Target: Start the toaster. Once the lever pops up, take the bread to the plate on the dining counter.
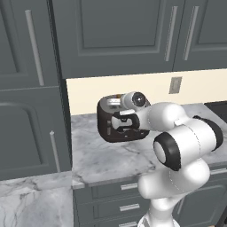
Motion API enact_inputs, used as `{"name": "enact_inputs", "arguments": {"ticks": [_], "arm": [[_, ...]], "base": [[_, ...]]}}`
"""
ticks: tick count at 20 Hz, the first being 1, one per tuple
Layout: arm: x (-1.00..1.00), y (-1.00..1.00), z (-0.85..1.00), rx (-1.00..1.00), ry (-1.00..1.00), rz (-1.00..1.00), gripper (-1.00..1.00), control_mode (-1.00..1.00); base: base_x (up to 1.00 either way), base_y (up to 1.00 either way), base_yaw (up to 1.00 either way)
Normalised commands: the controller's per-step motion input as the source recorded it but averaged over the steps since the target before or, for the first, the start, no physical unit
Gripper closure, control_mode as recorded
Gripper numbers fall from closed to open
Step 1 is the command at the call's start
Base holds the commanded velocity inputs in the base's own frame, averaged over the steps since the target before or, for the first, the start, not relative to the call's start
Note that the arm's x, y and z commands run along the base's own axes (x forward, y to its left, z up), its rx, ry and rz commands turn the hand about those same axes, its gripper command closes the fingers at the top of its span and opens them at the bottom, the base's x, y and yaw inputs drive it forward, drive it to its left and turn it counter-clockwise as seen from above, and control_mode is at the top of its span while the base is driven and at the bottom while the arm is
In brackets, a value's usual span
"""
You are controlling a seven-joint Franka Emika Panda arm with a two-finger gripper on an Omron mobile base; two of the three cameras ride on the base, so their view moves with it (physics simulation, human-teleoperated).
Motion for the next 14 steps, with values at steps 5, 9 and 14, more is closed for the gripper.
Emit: {"name": "enact_inputs", "arguments": {"ticks": [5, 9, 14], "arm": [[0.00, 0.00, 0.00, 0.00, 0.00, 0.00, -1.00, -1.00], [0.00, 0.00, 0.00, 0.00, 0.00, 0.00, -1.00, -1.00], [0.00, 0.00, 0.00, 0.00, 0.00, 0.00, -1.00, -1.00]], "base": [[0.00, 0.00, 0.00], [0.00, 0.00, 0.00], [0.00, 0.00, 0.00]]}}
